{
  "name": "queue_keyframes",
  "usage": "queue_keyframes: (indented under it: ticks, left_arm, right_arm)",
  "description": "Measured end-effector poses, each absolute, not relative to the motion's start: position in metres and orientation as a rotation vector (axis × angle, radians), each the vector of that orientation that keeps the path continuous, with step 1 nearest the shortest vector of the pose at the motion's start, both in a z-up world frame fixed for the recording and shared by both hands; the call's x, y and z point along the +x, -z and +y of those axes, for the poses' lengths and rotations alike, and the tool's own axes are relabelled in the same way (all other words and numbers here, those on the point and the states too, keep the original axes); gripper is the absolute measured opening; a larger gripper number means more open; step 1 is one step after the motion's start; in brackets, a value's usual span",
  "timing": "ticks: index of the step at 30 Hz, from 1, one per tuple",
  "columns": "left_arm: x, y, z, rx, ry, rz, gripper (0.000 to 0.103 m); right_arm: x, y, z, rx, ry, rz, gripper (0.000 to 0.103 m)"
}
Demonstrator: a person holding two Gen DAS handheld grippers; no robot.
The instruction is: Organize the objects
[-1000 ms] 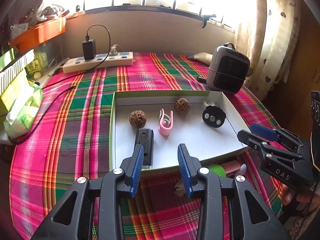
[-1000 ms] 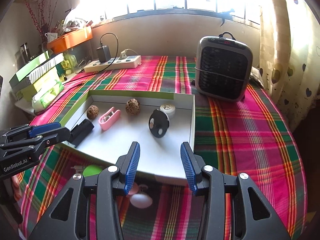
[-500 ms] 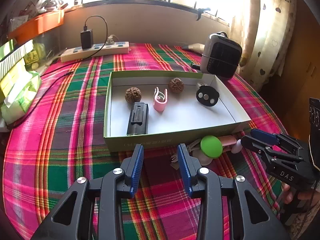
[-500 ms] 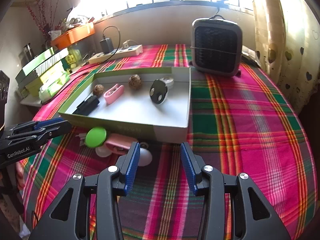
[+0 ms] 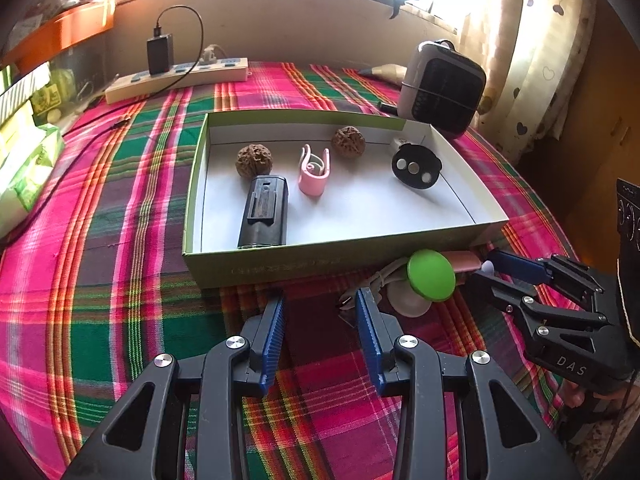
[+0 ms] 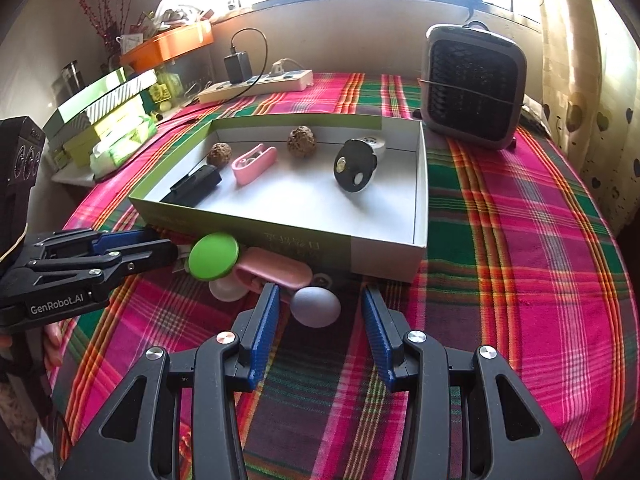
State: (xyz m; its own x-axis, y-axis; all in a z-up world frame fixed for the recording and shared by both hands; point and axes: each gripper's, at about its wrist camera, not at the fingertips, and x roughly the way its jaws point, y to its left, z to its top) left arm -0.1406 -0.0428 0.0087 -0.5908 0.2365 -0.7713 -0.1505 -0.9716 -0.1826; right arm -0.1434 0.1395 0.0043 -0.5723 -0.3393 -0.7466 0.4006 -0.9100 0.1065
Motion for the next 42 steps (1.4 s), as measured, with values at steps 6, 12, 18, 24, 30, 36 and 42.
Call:
queue_keyframes:
  ticks: [6,12,18,24,30,36,42]
  left_arm:
    - [-0.144,-0.006,-0.038,-1.298,-2.589,-0.121,0.034]
    - [-0.146,-0.007,-0.033,-1.288,-2.569,-0.079,0.034]
    - [-0.145,-0.006,-0.022,-1.279,-2.533,-0.016,0.034]
    - [-0.148,-0.008,-0.017,-1.27,-2.548,0.06,0.034]
    - [-0.15,-0.006,-0.013,-1.268,-2.538,0.109,0.034]
    - [-0.15,-0.006,-0.01,-1.275,-2.54,0.111,0.033]
    - [-0.15,-0.006,-0.01,-1.275,-2.563,0.116,0.026]
  right_arm:
    - [-0.145,-0.004,0.142,1.155,2.448,0.075,0.037]
    - [-0.143,-0.005,0.142,1.148,2.449,0.072,0.028]
    - [-0.141,-0.005,0.146,1.154,2.476,0.083,0.027]
    - [-0.136,-0.006,0.157,1.165,2.498,0.068,0.027]
    - [-0.131,-0.006,0.166,1.173,2.521,0.054,0.027]
    - [-0.13,-0.006,0.167,1.172,2.528,0.04,0.027]
    - [-0.129,-0.006,0.168,1.172,2.526,0.03,0.027]
